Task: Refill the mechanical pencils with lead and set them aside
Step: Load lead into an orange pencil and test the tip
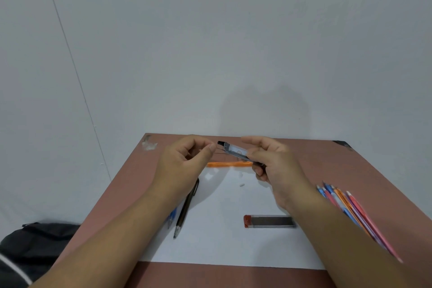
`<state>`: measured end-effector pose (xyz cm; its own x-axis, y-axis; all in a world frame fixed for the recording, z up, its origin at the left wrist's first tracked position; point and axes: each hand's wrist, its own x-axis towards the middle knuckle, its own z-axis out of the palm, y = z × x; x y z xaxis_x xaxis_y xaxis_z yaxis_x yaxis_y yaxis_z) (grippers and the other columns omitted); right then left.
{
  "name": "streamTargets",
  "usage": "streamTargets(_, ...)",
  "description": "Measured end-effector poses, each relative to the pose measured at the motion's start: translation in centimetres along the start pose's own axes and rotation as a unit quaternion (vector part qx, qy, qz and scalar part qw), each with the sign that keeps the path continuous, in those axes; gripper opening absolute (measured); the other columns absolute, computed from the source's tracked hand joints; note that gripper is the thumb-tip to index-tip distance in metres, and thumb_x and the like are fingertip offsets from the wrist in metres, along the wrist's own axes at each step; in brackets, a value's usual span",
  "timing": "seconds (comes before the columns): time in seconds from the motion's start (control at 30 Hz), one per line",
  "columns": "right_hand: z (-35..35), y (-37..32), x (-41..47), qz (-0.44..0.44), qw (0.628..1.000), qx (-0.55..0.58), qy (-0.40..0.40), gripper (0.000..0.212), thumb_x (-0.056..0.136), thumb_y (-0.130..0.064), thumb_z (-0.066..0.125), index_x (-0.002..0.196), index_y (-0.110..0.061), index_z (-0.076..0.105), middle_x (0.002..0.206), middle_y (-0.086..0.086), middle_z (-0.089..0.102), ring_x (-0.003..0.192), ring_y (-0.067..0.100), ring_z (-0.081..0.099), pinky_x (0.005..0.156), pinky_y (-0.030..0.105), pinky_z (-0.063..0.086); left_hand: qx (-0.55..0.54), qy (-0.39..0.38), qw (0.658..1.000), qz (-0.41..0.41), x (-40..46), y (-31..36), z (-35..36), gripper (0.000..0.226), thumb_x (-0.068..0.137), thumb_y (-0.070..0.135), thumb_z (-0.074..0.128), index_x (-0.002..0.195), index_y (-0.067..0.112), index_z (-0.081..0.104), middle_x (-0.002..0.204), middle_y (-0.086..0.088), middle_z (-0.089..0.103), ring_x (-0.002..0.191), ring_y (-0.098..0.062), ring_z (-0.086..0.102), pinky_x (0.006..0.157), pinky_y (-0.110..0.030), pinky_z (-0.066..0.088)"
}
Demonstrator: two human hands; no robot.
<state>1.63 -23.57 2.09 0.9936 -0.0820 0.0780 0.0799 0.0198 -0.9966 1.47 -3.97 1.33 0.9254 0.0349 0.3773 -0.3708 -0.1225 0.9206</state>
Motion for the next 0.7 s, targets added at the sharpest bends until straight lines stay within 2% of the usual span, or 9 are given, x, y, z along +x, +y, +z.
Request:
streamTargets(0.27,-0.16,-0.07,0.02,-0.001,1.000,-0.001,0.000,0.033,0.093,-0.001,0.058,0.109,-0.023,0.076,0.066,-0.002,0.052,0.060,0.016,0.038,0.056,0.028,0.033,0.004,0.013,1.000,0.005,0.19,-0.34,-0.09,0.012,0.093,0.025,0.071,0.083,0.032,0.074,0.088,-0.013,0.067,0.077,-0.016,0.058,0.074,-0.028,0.050)
streamTargets(0.43,-0.26,-0.16,0.09,0.002,1.000,0.002,0.004,0.034,0.092,0.001,0.058,0.106,-0.023,0.077,0.066,-0.001,0.052,0.059,0.016,0.038,0.056,0.029,0.032,-0.006,0.032,0.999,0.018,0.41,-0.60,-0.30,0.012,0.093,0.022,0.070,0.083,0.028,0.072,0.081,-0.005,0.066,0.076,-0.010,0.057,0.070,-0.018,0.049)
streamTargets(0.53,-0.24,-0.12,0.12,0.003,1.000,0.004,0.005,0.034,0.092,0.001,0.058,0.106,-0.023,0.077,0.066,-0.001,0.052,0.059,0.015,0.038,0.056,0.029,0.032,-0.011,0.039,0.999,0.023,0.65,-0.80,-0.40,0.014,0.094,0.020,0.069,0.082,0.026,0.071,0.079,0.004,0.065,0.077,-0.011,0.058,0.074,-0.026,0.050)
streamTargets(0.63,-0.35,-0.06,0.15,0.002,1.000,0.007,0.004,0.034,0.092,0.001,0.058,0.107,-0.023,0.077,0.068,0.000,0.051,0.059,0.015,0.037,0.056,0.028,0.032,-0.010,0.046,0.998,0.034,0.76,-0.89,-0.54,0.014,0.097,0.015,0.065,0.085,0.023,0.068,0.081,-0.002,0.063,0.079,-0.015,0.057,0.078,-0.040,0.051)
streamTargets(0.7,-0.42,-0.04,0.22,0.001,1.000,0.009,0.004,0.035,0.092,0.001,0.058,0.108,-0.023,0.077,0.071,0.002,0.050,0.058,0.015,0.037,0.055,0.028,0.031,-0.013,0.055,0.998,0.039,0.73,-0.86,-0.74,0.014,0.099,0.012,0.061,0.088,0.019,0.064,0.082,-0.001,0.061,0.079,-0.017,0.056,0.080,-0.044,0.051)
